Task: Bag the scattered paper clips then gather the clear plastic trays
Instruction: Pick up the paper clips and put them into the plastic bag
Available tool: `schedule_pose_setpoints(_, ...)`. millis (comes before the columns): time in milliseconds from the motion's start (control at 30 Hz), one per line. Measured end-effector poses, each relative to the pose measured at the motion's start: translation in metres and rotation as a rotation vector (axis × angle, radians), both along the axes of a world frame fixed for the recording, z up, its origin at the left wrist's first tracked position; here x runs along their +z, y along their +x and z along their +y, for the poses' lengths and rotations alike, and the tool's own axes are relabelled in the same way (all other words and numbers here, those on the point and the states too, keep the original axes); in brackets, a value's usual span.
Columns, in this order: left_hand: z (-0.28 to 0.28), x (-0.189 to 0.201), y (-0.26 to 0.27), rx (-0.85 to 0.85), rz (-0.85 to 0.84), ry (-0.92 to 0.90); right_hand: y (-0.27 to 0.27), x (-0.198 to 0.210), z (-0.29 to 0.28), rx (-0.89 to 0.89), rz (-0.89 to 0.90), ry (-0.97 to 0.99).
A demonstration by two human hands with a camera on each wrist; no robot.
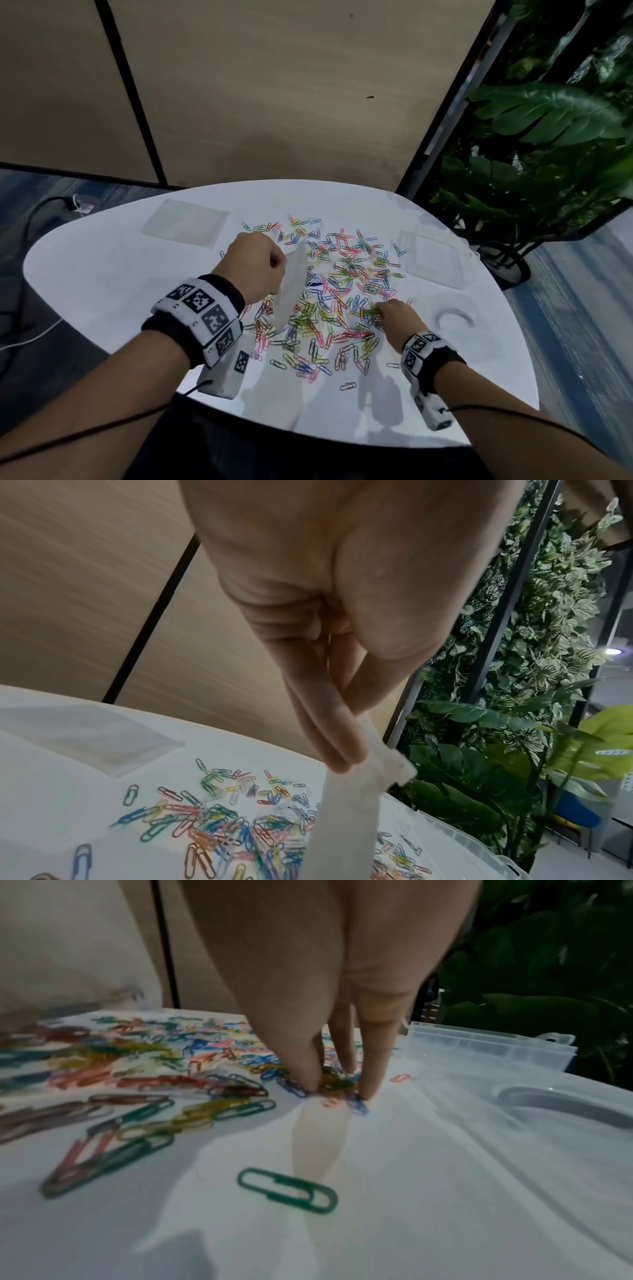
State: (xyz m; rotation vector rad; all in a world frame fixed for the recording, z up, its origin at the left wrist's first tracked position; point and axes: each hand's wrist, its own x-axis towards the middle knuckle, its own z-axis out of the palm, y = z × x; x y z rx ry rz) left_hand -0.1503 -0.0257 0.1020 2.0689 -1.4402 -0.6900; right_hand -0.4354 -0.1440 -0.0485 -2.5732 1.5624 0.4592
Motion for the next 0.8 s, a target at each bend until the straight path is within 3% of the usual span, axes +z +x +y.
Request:
schedule_pose_setpoints(100,0.003,0.002,0.0,-0.01,-0.044,0.012,0.009,0.005,0.002,-0.012,-0.007,-0.054)
schedule_pose_setpoints(200,0.002,0.003,-0.001,-0.023,-0.063,0.018,0.011,0.026,-0.004,-0.181,-0.126,-0.003)
schedule_pose_setpoints(367,-0.002,0.003,-0.001,-0.054,-0.041,0.036,0.016,0.088,-0.013,-0.425,-0.742,0.17)
schedule_pose_setpoints(467,-0.003,0.006,-0.006,-0.071,-0.063,0.04,0.04,0.134,0.006,-0.502,-1.26,0.535)
schedule_pose_setpoints(533,-0.004,0.007,-0.01,-0.075,-0.059,0.026,0.057,0.157,0.024,-0.476,-1.442,0.761)
schedule_pose_setpoints(667,-0.004,0.007,-0.014,-0.094,-0.04,-0.008,0.089,0.159,0.052,-0.392,-1.449,0.895)
schedule_pose_setpoints(800,-0.001,0.01,-0.022,-0.113,-0.004,-0.032,0.109,0.134,0.06,-0.43,-1.391,0.738)
